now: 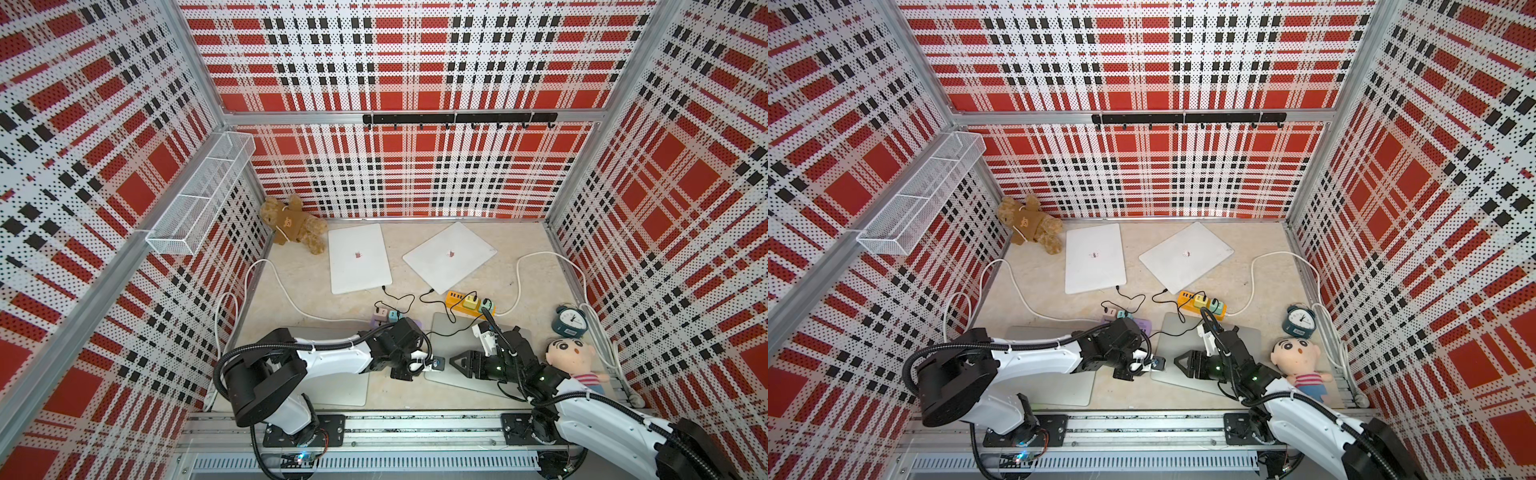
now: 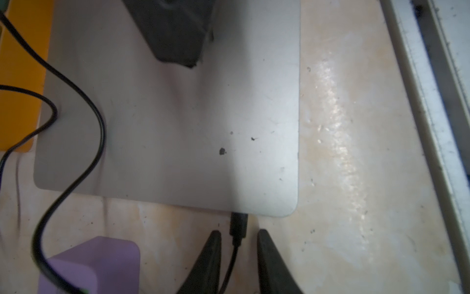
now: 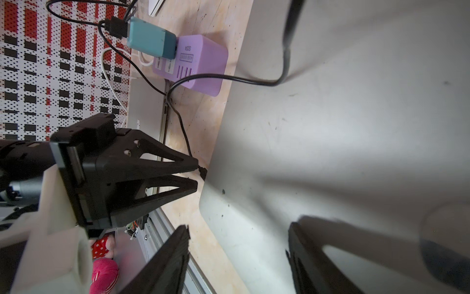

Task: Unplug the laptop charger
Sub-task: Remove the charging cable from the laptop.

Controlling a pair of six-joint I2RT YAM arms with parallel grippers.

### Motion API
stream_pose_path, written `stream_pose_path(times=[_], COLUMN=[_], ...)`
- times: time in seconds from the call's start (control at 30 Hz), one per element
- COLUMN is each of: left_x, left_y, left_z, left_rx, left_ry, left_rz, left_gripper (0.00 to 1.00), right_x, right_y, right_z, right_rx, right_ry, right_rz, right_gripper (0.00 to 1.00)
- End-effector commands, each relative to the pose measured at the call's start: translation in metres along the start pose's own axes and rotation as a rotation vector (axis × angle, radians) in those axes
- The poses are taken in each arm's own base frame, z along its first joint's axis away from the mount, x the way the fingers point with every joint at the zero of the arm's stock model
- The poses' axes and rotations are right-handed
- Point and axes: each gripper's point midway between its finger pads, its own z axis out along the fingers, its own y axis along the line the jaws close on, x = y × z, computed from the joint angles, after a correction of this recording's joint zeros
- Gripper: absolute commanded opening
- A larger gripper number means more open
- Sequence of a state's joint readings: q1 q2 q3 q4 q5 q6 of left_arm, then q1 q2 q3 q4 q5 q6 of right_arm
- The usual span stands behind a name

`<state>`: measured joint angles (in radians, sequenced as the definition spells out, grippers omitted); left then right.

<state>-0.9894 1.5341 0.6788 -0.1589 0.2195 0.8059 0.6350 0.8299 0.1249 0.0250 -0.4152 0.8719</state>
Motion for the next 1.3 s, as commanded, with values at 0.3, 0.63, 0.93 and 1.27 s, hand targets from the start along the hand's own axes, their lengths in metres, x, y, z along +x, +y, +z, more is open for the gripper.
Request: stream_pose_path(times=[0.3, 0.63, 0.93, 1.27], left_x=[-0.009, -0.004, 0.002, -0.001], left_y=[0.005, 0.0, 0.004, 0.006], left_z=[0.008, 0.014, 0.016, 0.013], left_rx=[0.014, 0.051, 0.045, 0.06], left_ry=[-0.005, 0.028, 0.081, 0.05], left_rz=[0.028, 0.034, 0.055, -0.043], left_gripper=[0.27, 0.2, 0.07, 0.03], right_x=[0.029, 0.032, 0.036, 0.038], right_y=[-0.032, -0.037, -0.041, -0.045], right_z=[0.002, 0.003, 0.002, 0.001], right_rx=[0.103, 0.118, 0.131, 0.133], right_ry=[0.083, 0.095, 0.103, 0.095], right_rz=[0.037, 0.039, 0.036, 0.048], right_gripper=[0.65, 0.64, 0.64, 0.63])
